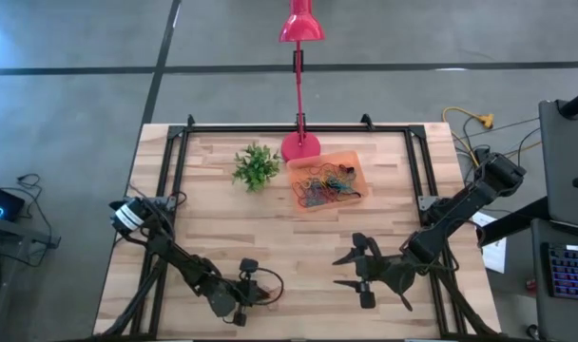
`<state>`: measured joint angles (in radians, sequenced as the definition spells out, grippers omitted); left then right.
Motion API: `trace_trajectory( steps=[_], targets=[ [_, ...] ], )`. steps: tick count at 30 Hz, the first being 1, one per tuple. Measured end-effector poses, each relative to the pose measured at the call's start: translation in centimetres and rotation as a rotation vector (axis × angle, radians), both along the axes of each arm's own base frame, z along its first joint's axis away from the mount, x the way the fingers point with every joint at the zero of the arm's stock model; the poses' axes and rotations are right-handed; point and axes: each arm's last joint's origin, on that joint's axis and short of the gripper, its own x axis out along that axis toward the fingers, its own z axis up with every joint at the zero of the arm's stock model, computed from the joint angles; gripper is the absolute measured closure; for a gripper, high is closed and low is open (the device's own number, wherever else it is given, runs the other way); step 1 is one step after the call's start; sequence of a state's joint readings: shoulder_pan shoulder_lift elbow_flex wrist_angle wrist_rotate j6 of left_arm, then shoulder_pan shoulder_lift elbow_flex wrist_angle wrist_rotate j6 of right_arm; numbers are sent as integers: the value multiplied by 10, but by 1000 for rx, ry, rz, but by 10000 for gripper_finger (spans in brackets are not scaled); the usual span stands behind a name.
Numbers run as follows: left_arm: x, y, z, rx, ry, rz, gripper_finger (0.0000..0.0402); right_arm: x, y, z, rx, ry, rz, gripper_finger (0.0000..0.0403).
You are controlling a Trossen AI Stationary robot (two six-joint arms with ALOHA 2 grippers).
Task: Pick and place rubber bands into bin
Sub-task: Put the red rubberband into the orange container
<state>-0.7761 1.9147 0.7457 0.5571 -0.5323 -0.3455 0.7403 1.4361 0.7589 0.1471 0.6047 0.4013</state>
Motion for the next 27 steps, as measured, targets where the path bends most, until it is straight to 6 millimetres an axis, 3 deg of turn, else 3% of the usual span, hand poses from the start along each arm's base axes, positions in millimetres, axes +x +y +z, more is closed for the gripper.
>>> trace_trajectory(
  steps=[13, 27],
  targets=[
    [4, -3, 31, 41, -106, -36, 400, 0, 0, 0, 10, 0, -3, 197],
    [-1, 6, 17, 49, 1, 75, 400, -1, 1, 0, 15, 2, -4, 197]
  ],
)
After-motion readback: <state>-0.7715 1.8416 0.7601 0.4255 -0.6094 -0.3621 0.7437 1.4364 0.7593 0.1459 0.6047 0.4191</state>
